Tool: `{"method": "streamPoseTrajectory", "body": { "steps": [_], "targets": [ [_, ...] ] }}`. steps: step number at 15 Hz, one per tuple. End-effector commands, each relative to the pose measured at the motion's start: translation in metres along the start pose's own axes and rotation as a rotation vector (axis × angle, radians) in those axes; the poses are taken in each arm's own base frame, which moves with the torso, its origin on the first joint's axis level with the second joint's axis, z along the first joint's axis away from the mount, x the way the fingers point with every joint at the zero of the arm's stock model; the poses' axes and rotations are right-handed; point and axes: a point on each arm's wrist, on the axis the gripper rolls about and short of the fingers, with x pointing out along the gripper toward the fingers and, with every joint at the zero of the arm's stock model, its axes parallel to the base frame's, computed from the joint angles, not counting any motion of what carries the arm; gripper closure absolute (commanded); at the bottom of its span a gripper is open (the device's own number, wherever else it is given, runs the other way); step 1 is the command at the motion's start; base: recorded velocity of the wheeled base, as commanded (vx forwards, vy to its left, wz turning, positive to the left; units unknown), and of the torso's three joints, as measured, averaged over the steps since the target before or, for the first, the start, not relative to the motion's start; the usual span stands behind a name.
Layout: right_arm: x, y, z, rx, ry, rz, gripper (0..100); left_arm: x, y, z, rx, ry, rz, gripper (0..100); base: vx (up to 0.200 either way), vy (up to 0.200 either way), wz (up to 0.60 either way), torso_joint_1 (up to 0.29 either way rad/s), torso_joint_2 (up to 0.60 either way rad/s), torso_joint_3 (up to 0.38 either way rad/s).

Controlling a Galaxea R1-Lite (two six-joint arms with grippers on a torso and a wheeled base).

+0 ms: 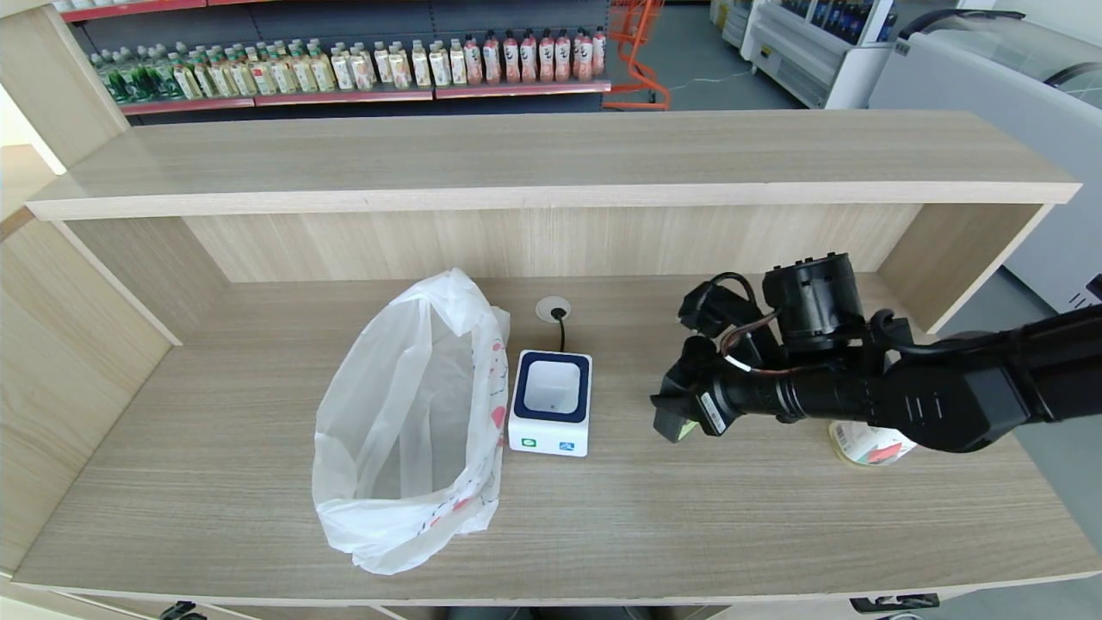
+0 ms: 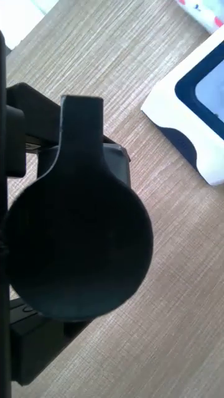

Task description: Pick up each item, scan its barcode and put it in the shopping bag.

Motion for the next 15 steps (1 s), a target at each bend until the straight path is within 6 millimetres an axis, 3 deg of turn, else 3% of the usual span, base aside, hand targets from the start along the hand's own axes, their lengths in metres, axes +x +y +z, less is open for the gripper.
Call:
{"method": "streamPoseTrajectory", "body": {
  "steps": [1, 6, 9, 12, 15],
  "targets": [
    [-0.031, -0.012, 0.015, 0.120, -0.092, -0.016, 100, 0.000, 0.000, 0.000, 0.000, 0.002, 0.000, 0, 0.000, 0.000, 0.00, 0.000, 0.00, 0.000],
    [-0.073, -0.044, 0.019, 0.073, -0.378, 0.201, 100, 0.000, 0.000, 0.000, 0.000, 0.002, 0.000, 0, 0.000, 0.000, 0.00, 0.000, 0.00, 0.000],
    [-0.099, -0.063, -0.021, -0.248, -0.648, 0.514, 100, 0.000, 0.000, 0.000, 0.000, 0.002, 0.000, 0, 0.000, 0.000, 0.00, 0.000, 0.00, 0.000],
    [-0.083, -0.072, -0.048, -0.652, -0.872, 0.653, 100, 0.000, 0.000, 0.000, 0.000, 0.002, 0.000, 0, 0.000, 0.000, 0.00, 0.000, 0.00, 0.000],
    [-0.061, -0.062, -0.056, -0.748, -0.929, 0.670, 100, 0.000, 0.000, 0.000, 0.000, 0.003, 0.000, 0, 0.000, 0.000, 0.00, 0.000, 0.00, 0.000]
  ]
}}
